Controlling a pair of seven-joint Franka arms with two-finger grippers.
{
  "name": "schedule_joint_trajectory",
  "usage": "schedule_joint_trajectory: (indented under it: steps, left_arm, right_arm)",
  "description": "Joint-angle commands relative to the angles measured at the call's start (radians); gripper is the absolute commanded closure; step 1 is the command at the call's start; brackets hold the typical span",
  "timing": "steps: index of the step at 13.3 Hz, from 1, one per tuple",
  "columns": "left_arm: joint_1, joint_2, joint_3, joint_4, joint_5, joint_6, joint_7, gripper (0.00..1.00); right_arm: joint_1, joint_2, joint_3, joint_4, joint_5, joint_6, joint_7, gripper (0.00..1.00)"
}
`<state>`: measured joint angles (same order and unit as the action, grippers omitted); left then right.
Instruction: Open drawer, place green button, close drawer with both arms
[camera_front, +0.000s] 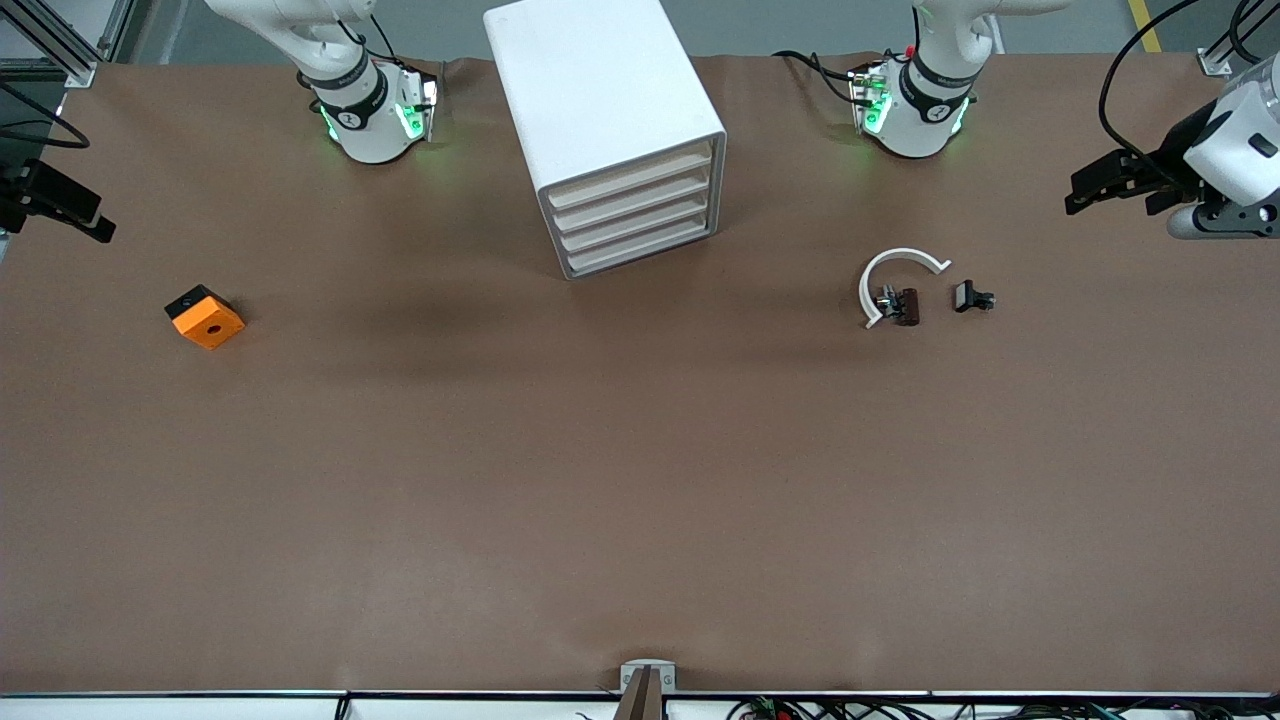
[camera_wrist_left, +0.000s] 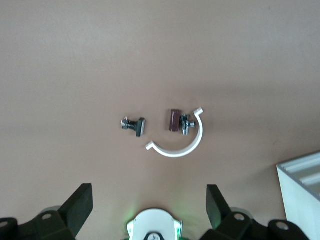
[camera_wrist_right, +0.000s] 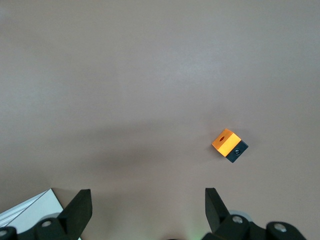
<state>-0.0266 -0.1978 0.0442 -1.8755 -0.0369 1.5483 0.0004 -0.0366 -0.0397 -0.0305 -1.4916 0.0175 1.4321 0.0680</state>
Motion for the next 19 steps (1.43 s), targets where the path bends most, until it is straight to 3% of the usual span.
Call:
schedule_joint_trajectory:
  steps: [1,10,19]
  left_arm:
    - [0.02,-0.042,-0.009,-0.044,0.0,0.073,0.012,0.0]
    - [0.008,0.107,-0.033,0.205,0.019,0.056,-0.003,0.0]
    - [0.005,0.155,-0.043,0.256,0.022,0.055,-0.005,0.0]
  right_arm:
    - [-0.002,-0.031,0.006,-0.027,0.012,0.001,-0.019,0.0]
    - [-0.003,-0.031,0.006,-0.024,0.013,0.004,-0.076,0.0]
    - [-0.002,-0.032,0.009,-0.024,0.015,0.001,-0.057,0.0]
